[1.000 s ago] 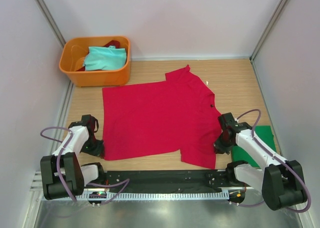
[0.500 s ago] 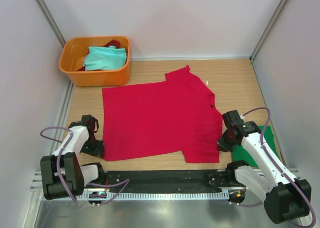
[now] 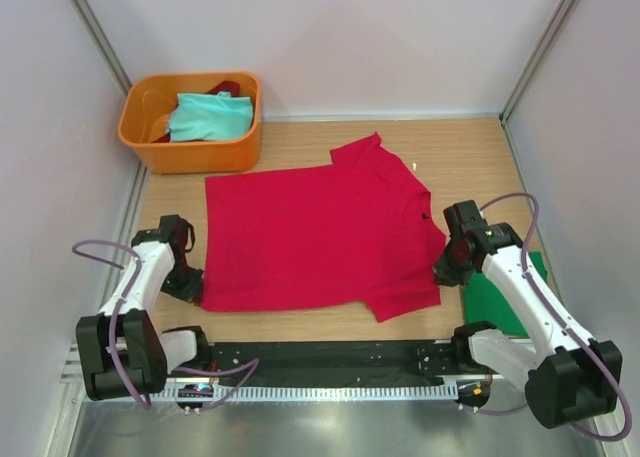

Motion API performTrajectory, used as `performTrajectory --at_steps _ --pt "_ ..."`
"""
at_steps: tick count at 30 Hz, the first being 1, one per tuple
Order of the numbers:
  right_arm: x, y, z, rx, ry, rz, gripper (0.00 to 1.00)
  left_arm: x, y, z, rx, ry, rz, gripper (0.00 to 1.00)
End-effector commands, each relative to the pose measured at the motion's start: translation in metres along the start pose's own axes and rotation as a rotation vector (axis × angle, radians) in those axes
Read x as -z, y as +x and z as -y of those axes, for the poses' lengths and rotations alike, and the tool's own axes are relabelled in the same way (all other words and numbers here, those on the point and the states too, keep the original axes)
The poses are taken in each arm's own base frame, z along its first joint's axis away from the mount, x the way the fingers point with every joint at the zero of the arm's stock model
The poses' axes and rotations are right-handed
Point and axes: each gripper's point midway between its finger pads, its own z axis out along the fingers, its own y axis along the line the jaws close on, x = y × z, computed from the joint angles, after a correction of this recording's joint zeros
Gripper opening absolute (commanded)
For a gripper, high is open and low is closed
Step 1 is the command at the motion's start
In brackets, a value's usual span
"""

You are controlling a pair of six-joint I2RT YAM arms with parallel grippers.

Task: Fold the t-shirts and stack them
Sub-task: Fold the tshirt

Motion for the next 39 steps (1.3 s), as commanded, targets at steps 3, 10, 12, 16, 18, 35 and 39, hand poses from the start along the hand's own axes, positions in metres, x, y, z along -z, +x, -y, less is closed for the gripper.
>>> performTrajectory --at_steps 3,10,12,16,18,35,39 --pt "0.011 -0.036 -0.034 0.102 -0.057 0.070 0.01 0.016 -0.016 -0.002 -0.012 -0.028 0.061 0.00" --pt "0.016 -0.062 -0.059 0.149 -0.080 0.098 0.01 0.033 -0.025 0.024 -0.049 0.047 0.057 0.00" --pt "0.018 -0.068 -0.063 0.153 -0.084 0.104 0.01 0.032 -0.024 0.026 -0.062 0.051 0.047 0.00" --pt "0.014 -0.079 -0.063 0.146 -0.080 0.106 0.02 0.031 -0.021 0.029 -0.058 0.048 0.026 0.00" --pt "0.013 -0.083 -0.066 0.151 -0.092 0.097 0.01 0.031 -0.023 0.032 -0.050 0.051 0.026 0.00" --pt "-0.006 -0.102 -0.097 0.179 -0.163 0.060 0.01 0.029 -0.035 0.070 -0.069 0.054 0.010 0.00" --pt "-0.003 -0.108 -0.103 0.178 -0.168 0.071 0.01 0.030 -0.041 0.077 -0.075 0.052 0.017 0.00"
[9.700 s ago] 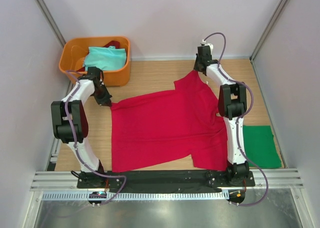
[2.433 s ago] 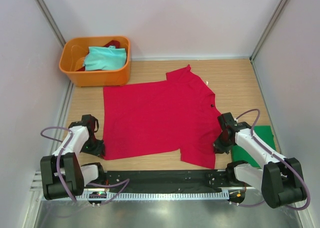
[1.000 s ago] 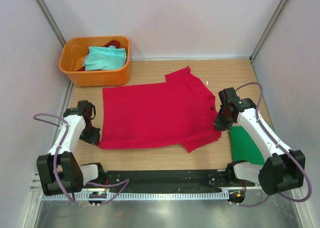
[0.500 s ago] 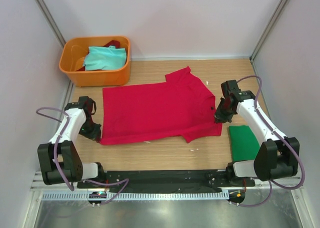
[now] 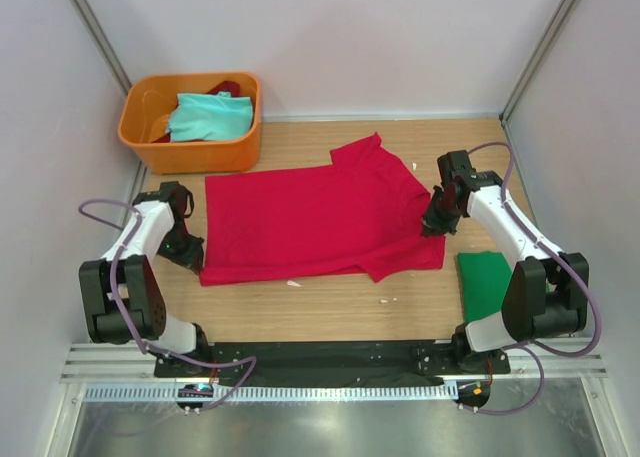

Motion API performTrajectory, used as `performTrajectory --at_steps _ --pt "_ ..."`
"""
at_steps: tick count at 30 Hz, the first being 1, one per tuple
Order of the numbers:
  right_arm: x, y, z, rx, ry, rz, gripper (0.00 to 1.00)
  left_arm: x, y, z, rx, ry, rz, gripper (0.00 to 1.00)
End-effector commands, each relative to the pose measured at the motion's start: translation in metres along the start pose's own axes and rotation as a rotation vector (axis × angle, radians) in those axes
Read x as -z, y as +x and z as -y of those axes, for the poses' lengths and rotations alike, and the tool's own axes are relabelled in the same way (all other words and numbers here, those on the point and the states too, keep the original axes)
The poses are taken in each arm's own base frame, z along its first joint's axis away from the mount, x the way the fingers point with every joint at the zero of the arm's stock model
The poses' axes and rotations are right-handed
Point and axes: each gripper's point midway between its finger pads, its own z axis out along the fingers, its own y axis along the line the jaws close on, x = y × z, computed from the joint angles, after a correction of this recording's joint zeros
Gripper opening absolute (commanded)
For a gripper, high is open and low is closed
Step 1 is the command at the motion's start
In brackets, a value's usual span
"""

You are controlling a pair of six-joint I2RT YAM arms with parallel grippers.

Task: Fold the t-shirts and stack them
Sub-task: Fold the tshirt

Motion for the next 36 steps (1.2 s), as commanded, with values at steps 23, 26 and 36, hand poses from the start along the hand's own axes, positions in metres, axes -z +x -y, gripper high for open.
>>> performTrajectory --at_steps 23,26,36 --pt "-0.004 -0.059 -0.031 -0.007 -0.057 0.109 0.01 0.002 -0.023 0.041 -0.025 0.030 0.023 0.00" --pt "-0.008 -0.061 -0.031 -0.008 -0.052 0.107 0.01 0.000 -0.023 0.045 -0.027 0.032 0.011 0.00" --pt "-0.017 -0.071 -0.029 -0.018 -0.043 0.109 0.01 -0.002 -0.025 0.056 -0.030 0.033 -0.007 0.00"
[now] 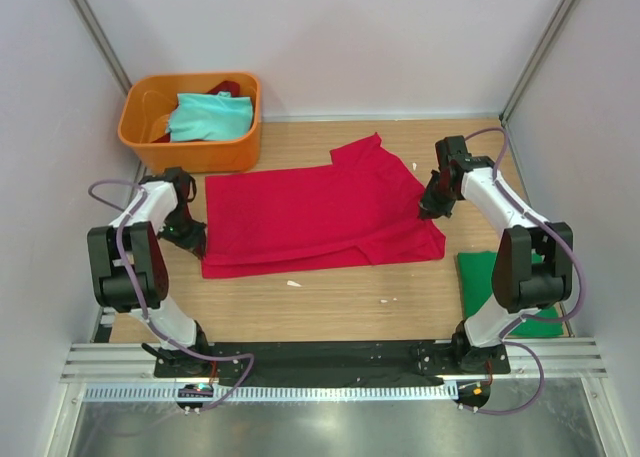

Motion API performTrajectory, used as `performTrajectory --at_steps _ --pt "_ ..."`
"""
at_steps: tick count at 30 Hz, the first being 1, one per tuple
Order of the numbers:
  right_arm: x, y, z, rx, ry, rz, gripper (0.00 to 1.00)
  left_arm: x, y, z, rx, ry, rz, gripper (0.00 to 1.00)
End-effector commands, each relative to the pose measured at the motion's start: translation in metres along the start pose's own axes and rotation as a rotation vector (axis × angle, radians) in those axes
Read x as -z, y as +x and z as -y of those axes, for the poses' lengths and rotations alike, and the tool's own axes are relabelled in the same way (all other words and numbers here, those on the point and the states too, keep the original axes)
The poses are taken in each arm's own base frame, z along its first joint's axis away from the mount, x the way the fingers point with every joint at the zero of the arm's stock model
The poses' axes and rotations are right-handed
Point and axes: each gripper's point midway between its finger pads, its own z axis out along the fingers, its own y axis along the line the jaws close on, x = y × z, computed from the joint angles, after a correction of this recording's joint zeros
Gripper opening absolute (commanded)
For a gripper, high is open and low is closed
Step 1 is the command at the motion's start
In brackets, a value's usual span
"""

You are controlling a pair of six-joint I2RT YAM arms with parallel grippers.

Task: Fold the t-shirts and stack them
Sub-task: Fold the tshirt

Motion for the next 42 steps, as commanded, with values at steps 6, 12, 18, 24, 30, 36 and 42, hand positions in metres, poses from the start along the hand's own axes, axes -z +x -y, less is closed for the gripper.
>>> performTrajectory --at_steps 6,12,18,24,30,36,42 --pt "0.001 -0.025 -0.010 0.000 -0.028 0.063 0.01 0.004 -0.008 0.015 -0.002 0.027 0.013 0.00" --pt "-0.005 -0.029 -0.010 -0.008 -0.022 0.060 0.01 0.001 -0.008 0.020 -0.002 0.027 -0.002 0.00" --pt "-0.012 -0.034 -0.011 -0.013 -0.022 0.060 0.01 0.001 -0.010 0.024 0.000 0.029 0.001 0.00" --pt "-0.020 -0.034 -0.010 -0.020 -0.015 0.039 0.01 -0.006 -0.008 0.026 -0.004 0.008 -0.023 0.00" --pt "-0.027 -0.036 -0.009 -0.024 -0.021 0.031 0.01 -0.007 -0.011 0.028 0.006 0.007 -0.010 0.21" --pt "-0.044 -0.050 -0.014 0.048 -0.028 -0.007 0.16 0.025 -0.032 0.029 -0.017 0.062 0.096 0.67" --pt "-0.009 -0.063 -0.007 0.161 0.026 0.045 0.42 0.069 -0.038 0.029 -0.077 0.190 0.175 0.75"
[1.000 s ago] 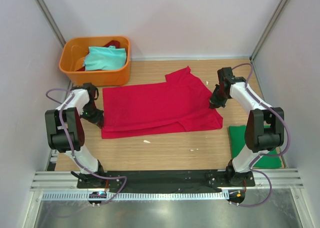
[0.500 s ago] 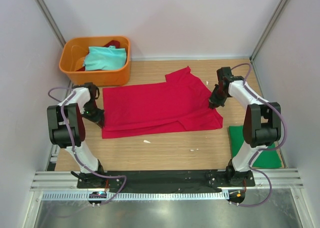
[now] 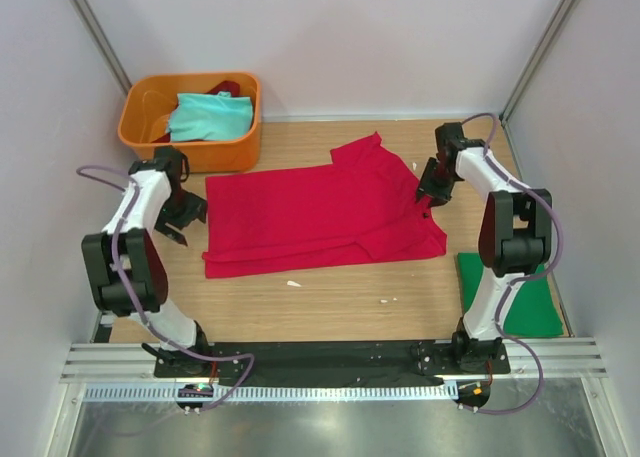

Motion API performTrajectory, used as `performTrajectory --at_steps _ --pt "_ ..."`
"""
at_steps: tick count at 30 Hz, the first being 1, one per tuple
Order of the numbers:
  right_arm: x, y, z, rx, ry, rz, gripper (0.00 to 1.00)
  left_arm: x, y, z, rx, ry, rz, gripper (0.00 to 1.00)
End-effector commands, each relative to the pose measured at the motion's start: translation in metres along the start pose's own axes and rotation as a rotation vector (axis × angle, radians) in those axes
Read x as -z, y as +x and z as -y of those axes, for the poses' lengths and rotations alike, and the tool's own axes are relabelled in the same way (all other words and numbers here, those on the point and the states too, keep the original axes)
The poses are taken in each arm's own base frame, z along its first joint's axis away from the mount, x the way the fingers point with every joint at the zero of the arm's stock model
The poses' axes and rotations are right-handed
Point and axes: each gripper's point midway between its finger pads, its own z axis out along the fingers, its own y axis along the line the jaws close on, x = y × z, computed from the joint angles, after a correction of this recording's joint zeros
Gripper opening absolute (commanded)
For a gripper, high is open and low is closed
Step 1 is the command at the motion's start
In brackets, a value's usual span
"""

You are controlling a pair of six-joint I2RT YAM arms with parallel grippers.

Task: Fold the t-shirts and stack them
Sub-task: Fold the tshirt

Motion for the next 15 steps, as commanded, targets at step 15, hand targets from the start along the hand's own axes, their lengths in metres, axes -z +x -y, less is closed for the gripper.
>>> performTrajectory --at_steps 15 --pt "0.055 0.159 -0.141 0.380 -0.323 -0.018 0.15 0.043 0.142 0.048 -0.484 0.593 -0.211 0.36"
